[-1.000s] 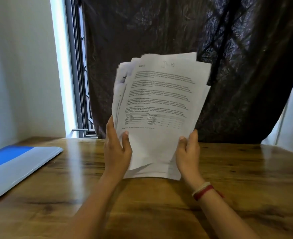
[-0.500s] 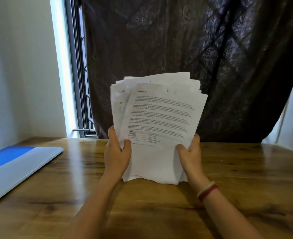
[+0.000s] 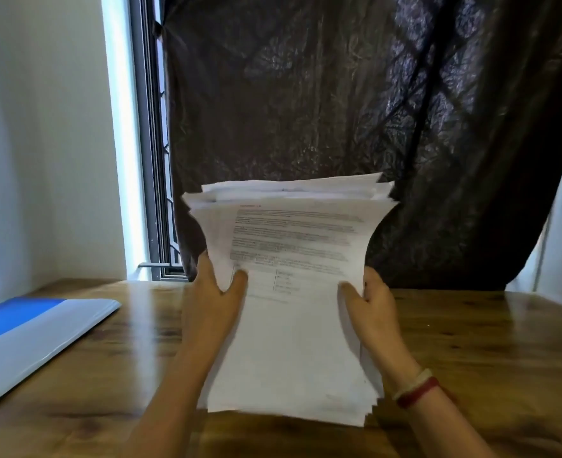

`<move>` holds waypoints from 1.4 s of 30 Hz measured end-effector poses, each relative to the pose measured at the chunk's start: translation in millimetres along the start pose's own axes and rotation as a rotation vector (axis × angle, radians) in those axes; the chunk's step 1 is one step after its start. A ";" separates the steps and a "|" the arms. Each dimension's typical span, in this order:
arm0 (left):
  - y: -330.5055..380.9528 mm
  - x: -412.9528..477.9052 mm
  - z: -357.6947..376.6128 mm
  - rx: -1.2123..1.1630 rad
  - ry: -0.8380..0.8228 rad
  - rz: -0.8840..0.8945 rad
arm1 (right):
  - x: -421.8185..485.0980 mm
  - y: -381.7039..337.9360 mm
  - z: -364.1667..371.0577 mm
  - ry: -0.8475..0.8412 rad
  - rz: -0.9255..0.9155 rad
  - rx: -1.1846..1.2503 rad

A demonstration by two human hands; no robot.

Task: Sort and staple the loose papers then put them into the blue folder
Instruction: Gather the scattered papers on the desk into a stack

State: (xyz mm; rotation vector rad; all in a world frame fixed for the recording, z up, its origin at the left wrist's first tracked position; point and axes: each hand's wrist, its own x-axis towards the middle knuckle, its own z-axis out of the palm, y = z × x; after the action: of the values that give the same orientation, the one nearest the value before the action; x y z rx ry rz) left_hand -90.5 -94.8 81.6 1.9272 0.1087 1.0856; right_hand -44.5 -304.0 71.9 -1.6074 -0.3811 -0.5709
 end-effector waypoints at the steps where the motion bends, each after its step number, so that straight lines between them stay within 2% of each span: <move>1: -6.8 3.7 1.5 -0.009 -0.061 -0.044 | -1.3 -1.1 0.0 -0.046 0.081 0.058; 3: -16.6 5.7 5.0 -0.008 -0.137 -0.137 | -3.7 -1.3 1.2 -0.203 0.272 0.227; 4: -22.4 4.3 8.7 0.028 -0.157 -0.154 | -3.1 2.6 2.7 -0.265 0.344 0.237; 7: -28.9 -5.5 22.9 0.272 -0.170 -0.131 | -6.0 15.8 11.4 -0.289 0.410 -0.012; 9: -25.7 -11.1 25.7 0.314 -0.124 -0.091 | -9.7 21.1 16.2 -0.226 0.326 -0.128; 12: -19.6 -11.7 25.7 0.170 0.006 0.050 | -12.8 6.9 12.2 -0.084 0.117 -0.270; 16: 4.3 -16.5 25.7 0.008 0.128 0.287 | -17.5 -19.4 10.5 0.041 -0.104 -0.187; 19: 12.6 -21.7 26.5 -0.051 0.151 0.335 | -23.0 -25.7 14.1 0.083 -0.164 -0.104; 22: 12.9 -25.9 28.5 -0.076 0.140 0.257 | -23.8 -25.4 16.9 0.067 -0.128 -0.025; 30: 1.9 -22.8 25.7 -0.208 -0.017 -0.029 | -15.7 -16.8 11.0 -0.003 0.063 0.187; 33: -6.0 -19.8 25.1 -0.245 -0.098 -0.159 | -11.0 -15.1 8.6 -0.057 0.085 0.148; 36: -10.2 -24.1 32.3 -0.273 -0.065 -0.173 | -10.2 -9.3 9.6 -0.070 0.105 0.101; 42: -22.1 -26.5 42.4 -0.295 0.004 -0.228 | -18.5 3.6 19.4 0.024 0.093 0.097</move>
State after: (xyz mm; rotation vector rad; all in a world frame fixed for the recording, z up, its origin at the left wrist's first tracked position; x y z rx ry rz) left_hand -68.9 -121.7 39.2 1.6054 0.1577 0.8985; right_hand -54.9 -283.6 57.5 -1.5159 -0.3098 -0.4930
